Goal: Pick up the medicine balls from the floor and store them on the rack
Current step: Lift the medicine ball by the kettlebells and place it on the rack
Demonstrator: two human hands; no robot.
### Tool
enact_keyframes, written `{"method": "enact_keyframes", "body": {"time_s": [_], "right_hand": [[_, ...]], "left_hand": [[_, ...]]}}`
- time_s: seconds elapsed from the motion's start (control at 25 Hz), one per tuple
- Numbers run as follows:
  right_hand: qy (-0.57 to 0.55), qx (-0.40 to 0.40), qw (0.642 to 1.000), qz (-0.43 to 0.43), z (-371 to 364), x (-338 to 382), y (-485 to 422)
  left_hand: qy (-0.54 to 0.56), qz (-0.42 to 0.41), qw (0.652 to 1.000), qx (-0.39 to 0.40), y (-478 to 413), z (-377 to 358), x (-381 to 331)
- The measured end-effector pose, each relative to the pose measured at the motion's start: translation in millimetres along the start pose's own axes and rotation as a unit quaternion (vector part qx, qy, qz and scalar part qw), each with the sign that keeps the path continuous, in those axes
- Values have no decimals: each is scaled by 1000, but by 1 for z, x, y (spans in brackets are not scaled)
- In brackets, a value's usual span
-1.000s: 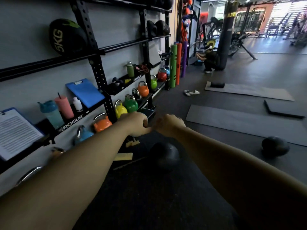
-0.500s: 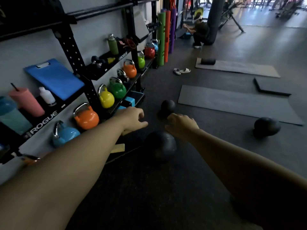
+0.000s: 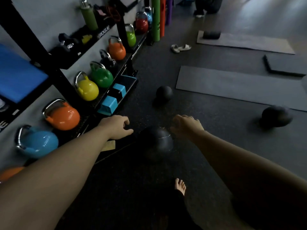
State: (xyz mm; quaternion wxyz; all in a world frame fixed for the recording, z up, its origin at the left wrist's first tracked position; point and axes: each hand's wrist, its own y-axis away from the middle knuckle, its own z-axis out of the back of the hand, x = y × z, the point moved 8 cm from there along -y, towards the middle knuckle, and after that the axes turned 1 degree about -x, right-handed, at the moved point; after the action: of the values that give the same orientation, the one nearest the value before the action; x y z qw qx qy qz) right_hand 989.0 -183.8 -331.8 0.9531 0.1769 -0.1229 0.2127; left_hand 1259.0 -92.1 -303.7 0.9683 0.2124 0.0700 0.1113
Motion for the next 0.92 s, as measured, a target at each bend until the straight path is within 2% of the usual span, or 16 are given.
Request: {"method": "enact_keyframes", "body": {"time_s": [0.28, 0.56, 0.76, 0.92], "right_hand": [[2, 122, 992, -8, -60, -65, -156], [-10, 206, 977, -57, -221, -125, -286], [-34, 199, 973, -109, -350, -169, -378], [-71, 177, 976, -107, -423, -183, -436]], "left_hand": [[48, 55, 996, 58, -156, -46, 6], [124, 115, 979, 110, -302, -198, 51], [215, 172, 951, 144, -414, -345, 88], [302, 210, 921, 132, -483, -437, 101]]}}
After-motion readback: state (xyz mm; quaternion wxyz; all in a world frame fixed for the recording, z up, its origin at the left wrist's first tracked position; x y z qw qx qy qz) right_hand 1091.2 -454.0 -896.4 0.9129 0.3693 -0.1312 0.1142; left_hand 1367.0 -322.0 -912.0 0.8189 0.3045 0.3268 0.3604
